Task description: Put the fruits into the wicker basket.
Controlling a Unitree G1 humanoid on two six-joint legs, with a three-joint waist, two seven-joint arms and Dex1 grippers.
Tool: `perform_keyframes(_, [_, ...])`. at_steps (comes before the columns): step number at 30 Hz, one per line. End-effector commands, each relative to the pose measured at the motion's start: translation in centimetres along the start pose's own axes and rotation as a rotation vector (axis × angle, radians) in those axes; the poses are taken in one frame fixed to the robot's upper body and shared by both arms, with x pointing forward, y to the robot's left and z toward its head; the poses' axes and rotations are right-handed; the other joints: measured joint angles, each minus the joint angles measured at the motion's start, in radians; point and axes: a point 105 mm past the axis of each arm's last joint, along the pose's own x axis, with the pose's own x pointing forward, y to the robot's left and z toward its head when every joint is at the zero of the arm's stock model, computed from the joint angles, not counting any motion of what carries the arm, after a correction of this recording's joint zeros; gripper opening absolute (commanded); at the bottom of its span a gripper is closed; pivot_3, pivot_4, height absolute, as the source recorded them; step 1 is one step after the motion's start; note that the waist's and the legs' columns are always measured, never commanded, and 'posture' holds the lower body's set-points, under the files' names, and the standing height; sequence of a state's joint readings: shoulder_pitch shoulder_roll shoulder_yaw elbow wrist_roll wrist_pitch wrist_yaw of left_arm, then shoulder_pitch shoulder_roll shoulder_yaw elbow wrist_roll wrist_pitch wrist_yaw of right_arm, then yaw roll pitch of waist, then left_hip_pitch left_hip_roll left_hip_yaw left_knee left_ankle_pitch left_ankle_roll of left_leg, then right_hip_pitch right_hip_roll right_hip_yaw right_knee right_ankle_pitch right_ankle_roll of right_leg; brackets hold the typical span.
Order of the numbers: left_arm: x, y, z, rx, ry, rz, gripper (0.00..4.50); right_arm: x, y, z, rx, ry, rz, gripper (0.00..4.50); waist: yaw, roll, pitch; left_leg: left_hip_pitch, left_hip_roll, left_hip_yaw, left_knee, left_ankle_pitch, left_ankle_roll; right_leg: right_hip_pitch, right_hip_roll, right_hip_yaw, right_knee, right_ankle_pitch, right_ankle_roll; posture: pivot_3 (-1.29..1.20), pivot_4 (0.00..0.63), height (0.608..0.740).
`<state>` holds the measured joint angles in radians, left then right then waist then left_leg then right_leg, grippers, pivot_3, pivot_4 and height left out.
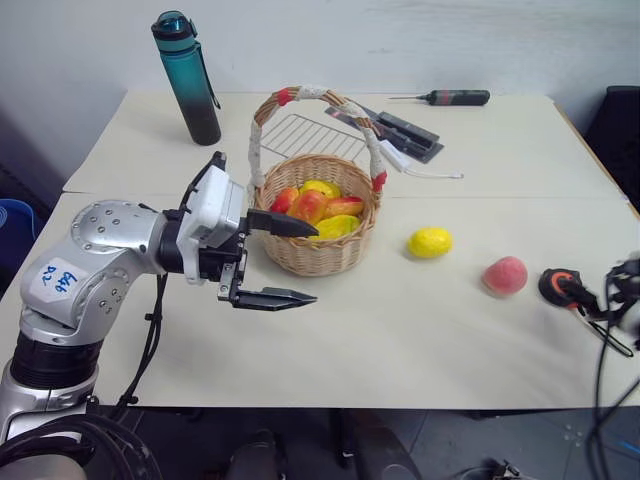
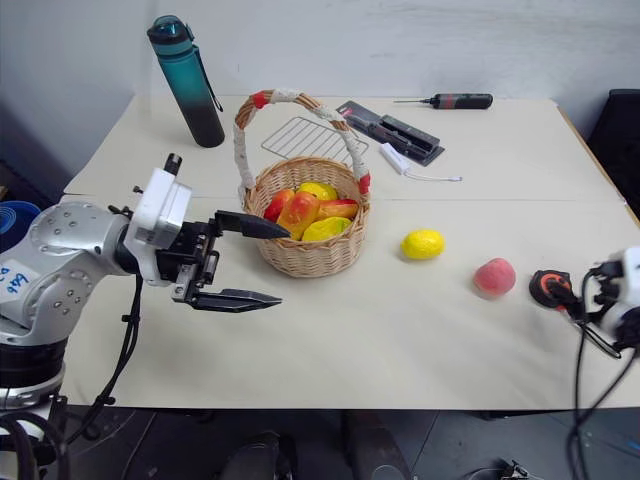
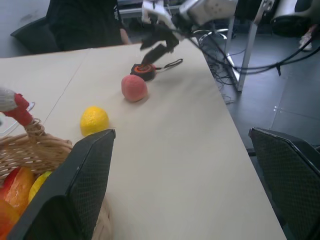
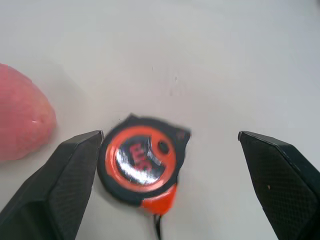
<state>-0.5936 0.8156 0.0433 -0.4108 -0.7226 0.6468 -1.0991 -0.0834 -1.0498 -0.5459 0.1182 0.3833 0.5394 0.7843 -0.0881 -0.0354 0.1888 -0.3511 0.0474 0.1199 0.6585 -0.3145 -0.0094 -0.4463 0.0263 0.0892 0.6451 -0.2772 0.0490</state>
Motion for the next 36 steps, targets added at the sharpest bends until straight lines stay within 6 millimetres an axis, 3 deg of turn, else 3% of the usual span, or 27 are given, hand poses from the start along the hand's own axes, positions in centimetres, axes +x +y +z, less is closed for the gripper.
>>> perform_keyframes(1, [-0.8,-0.6,0.8,0.029,0.001,0.017,4.50,-1.4,3.9,4.5,-0.276,-0.098,0.346,4.46,-0.001,0.000,0.000,0.000,0.001,0.000,0.000,0.000,0.000,0.000,0.001,0.000,0.000,0.000,0.000,0.00,0.150,0.740])
perform_keyframes(3, [-1.1,-0.7,0.7,0.025,0.015,0.024,4.50,-2.3,6.0,6.1,-0.402,-0.104,0.531,4.46,-0.001,-0.001,0.000,0.001,0.001,-0.001,-0.001,0.000,-0.001,0.001,0.001,-0.001,0.000,-0.001,0.001,0.00,0.150,0.740])
perform_keyframes(6, [-1.6,-0.7,0.7,0.029,0.030,0.036,4.50,-1.6,7.5,7.3,-0.610,-0.084,0.642,4.46,-0.001,-0.002,0.001,0.003,0.001,-0.001,-0.001,0.001,-0.001,0.001,0.000,-0.001,0.000,-0.001,0.001,0.00,0.150,0.740])
perform_keyframes(11, [-1.5,-0.3,1.0,0.045,0.026,0.054,4.50,2.0,10.5,9.1,-0.777,-0.143,0.717,4.46,0.003,-0.002,0.002,0.003,0.000,0.000,0.001,0.000,0.000,0.001,-0.001,-0.001,0.000,0.001,-0.003,0.00,0.150,0.740])
perform_keyframes(19, [-0.8,0.0,1.4,0.070,0.018,0.056,4.50,8.6,15.1,8.6,-0.826,-0.143,0.728,4.46,0.005,-0.002,0.002,-0.002,0.000,0.000,0.002,0.002,-0.005,-0.004,-0.002,-0.001,0.001,0.000,-0.005,0.00,0.150,0.740])
perform_keyframes(24, [-0.9,0.1,1.5,0.075,0.021,0.067,4.50,11.6,14.4,8.1,-0.856,-0.090,0.627,4.46,0.003,-0.002,0.002,-0.002,0.000,0.000,0.003,0.001,-0.005,-0.004,-0.002,-0.001,0.003,0.000,-0.005,0.00,0.150,0.740])
perform_keyframes(29, [-1.2,0.2,1.5,0.076,0.027,0.082,4.50,12.5,14.2,6.9,-0.836,-0.051,0.651,4.46,0.003,-0.002,0.002,-0.001,0.000,0.000,0.004,0.001,-0.005,-0.004,-0.002,-0.001,0.004,0.000,-0.005,0.00,0.150,0.740])
perform_keyframes(32, [-1.2,0.3,1.6,0.080,0.025,0.089,4.50,13.1,14.6,7.3,-0.779,-0.084,0.649,3.87,-0.006,-0.002,0.002,-0.001,0.000,0.001,0.005,0.001,-0.005,-0.004,-0.002,0.000,0.006,0.000,-0.005,0.00,0.150,0.740])
perform_keyframes(36, [-1.2,0.4,1.6,0.081,0.023,0.094,4.50,12.9,15.4,7.4,-0.733,-0.115,0.702,2.61,-0.012,-0.002,0.002,0.000,0.000,0.001,0.005,0.002,-0.006,-0.004,-0.002,0.000,0.009,0.000,-0.005,0.00,0.150,0.740])
